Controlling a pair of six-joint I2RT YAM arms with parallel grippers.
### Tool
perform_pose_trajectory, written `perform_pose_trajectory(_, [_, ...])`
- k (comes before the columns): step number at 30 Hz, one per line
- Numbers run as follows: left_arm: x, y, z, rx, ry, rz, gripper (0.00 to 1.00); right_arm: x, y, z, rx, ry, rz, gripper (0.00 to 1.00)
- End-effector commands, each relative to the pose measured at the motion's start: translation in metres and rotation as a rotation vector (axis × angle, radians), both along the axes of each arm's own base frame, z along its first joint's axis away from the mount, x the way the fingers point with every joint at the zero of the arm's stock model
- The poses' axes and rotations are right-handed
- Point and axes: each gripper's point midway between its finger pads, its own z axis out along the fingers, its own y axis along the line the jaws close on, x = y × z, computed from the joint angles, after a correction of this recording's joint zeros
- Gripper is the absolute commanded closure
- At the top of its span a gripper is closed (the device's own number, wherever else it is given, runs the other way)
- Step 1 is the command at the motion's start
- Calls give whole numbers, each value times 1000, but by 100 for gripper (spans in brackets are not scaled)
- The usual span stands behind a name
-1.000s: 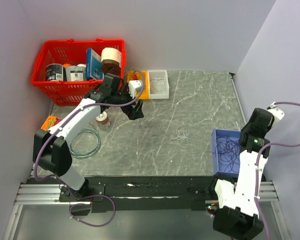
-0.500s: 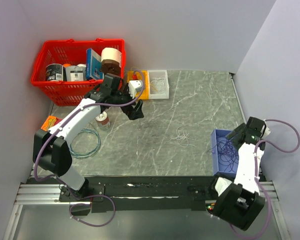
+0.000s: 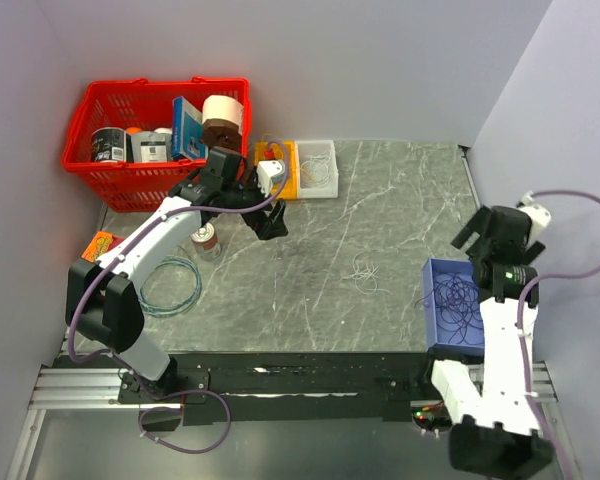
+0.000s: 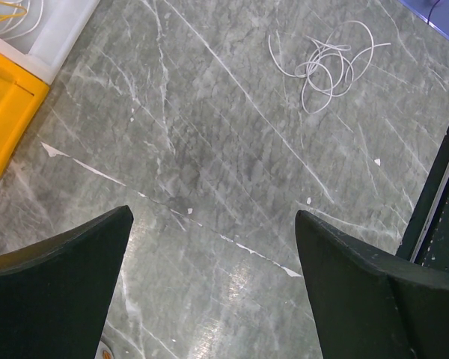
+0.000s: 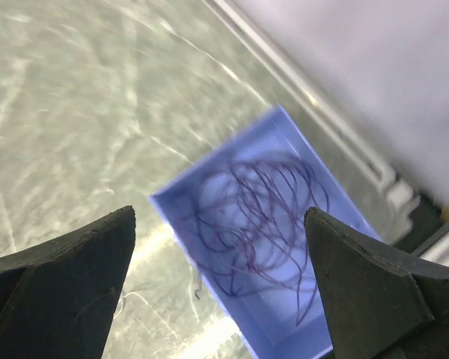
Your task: Untangle the cables
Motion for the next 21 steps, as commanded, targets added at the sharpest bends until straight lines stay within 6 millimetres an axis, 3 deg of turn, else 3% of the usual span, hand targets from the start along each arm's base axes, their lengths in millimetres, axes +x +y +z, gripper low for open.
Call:
perform_pose_trajectory(1, [1,-4,11,-27,-31,-22,4,21,32,33,-135,-25,176,0])
perform_pose_trajectory(2, [2,-3,11,-25,-30,-18,4,36,53,30,-102,-47,289,0])
perform_pose_trajectory(3, [3,-1,10,-22,-29,-13,4,46,89,24,-77,-48,438,0])
perform_pose_trajectory(5, [5,2,7,-16,-25,-1,4,59,131,-6,-13,17,601,0])
perform_pose_trajectory(8, [9,11,6,-6,-27,22,4,64,176,-57,37,186,734,0])
perform_pose_trajectory(10, [13,20,5,-5,-24,43,4,66,196,-89,60,295,782,0])
perform_pose_trajectory(13, [16,29,7,-9,-22,58,4,70,217,-119,110,385,831,0])
perform_pose_trajectory(18, [21,38,5,-3,-20,81,4,76,229,-148,152,473,845,2])
perform_pose_trajectory(20, [22,38,4,-3,-14,83,4,77,235,-162,179,519,858,11])
perform_pose_trajectory(21, [23,38,4,-2,-15,82,4,78,238,-167,184,540,862,34])
